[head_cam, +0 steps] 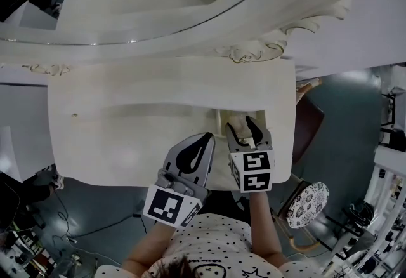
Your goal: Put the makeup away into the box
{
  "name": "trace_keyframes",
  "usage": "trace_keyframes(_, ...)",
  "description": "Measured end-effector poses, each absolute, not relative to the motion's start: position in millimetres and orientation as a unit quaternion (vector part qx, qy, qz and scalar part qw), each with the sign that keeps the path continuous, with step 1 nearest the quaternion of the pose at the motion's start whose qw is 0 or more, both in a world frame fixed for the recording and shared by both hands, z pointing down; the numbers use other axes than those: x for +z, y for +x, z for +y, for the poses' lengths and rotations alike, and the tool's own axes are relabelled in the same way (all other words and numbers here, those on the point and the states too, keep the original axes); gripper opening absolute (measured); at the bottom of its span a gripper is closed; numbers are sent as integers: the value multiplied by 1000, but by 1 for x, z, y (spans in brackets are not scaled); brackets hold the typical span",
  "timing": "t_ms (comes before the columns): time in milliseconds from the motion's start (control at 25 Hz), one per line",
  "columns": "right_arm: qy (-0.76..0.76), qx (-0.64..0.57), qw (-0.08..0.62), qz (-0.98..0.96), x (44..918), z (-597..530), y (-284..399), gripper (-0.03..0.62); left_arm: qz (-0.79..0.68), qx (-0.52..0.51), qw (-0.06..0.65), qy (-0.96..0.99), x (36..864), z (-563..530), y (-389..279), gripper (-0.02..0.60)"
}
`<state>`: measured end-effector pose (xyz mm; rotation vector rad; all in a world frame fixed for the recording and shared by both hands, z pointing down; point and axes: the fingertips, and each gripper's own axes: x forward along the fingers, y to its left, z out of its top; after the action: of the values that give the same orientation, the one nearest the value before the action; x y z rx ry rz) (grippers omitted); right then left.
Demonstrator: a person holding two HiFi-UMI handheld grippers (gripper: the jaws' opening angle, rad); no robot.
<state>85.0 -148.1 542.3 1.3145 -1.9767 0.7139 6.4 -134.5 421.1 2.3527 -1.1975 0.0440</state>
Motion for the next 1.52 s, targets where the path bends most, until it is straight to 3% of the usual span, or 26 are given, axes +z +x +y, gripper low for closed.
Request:
trace_keyframes(720,518,253,307,-757,530,-155,90,212,-440,14,249,863,419,-134,6,-5)
trace_keyframes(1040,534,239,303,-752,526,-156,94,44,-440,13,247,863,417,-133,5,-5)
trace_keyframes(1240,539,236,302,-750,525,-156,97,8,-438,12,246,865,416,-132,7,-5)
trace_keyframes(1520,534,228,293,-759,518,-157,93,8,-437,11,242,866,414,-131,6,-5)
